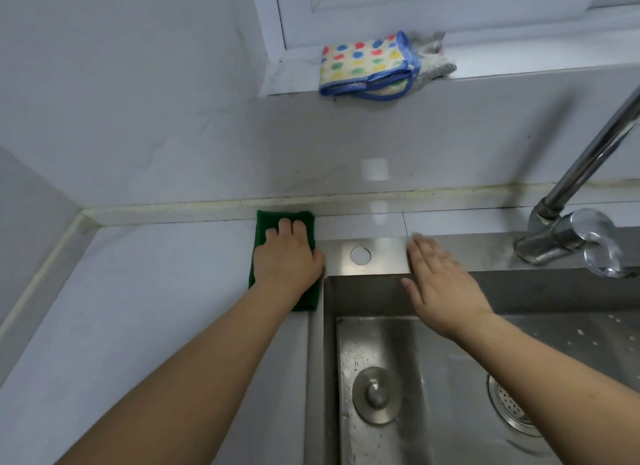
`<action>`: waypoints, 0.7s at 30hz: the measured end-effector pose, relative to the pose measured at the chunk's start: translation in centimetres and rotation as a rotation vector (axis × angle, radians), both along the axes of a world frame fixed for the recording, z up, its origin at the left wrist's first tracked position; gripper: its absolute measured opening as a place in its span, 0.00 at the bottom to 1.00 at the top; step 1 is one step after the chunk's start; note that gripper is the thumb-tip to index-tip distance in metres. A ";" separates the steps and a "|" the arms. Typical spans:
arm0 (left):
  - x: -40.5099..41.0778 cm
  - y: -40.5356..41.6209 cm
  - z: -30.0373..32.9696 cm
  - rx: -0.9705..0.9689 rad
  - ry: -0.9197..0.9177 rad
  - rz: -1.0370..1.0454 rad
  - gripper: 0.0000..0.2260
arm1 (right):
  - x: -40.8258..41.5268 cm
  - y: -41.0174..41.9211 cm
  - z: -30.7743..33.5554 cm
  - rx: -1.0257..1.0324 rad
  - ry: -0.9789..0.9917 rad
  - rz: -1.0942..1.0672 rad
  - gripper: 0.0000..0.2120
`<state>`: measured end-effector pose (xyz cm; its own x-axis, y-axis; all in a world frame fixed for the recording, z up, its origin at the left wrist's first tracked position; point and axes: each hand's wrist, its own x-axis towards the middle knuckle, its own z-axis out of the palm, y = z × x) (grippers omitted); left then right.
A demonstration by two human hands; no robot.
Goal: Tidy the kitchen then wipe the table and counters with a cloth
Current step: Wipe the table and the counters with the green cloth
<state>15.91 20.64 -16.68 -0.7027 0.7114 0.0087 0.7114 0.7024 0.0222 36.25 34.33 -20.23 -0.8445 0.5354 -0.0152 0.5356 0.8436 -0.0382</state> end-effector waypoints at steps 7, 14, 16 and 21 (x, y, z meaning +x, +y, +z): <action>-0.7 2.4 1.1 0.042 -0.069 0.037 0.08 | 4.7 2.5 -0.3 0.042 -0.098 -0.110 0.39; -0.5 0.7 -1.9 0.222 -0.143 -0.082 0.19 | 5.1 2.7 -2.0 0.077 -0.043 -0.136 0.33; 0.7 0.8 -2.7 0.205 -0.174 -0.051 0.22 | 5.4 3.1 -1.9 0.083 -0.020 -0.109 0.32; 3.8 3.1 -2.7 0.169 -0.249 -0.174 0.26 | 7.3 3.6 -1.8 0.075 0.020 -0.173 0.31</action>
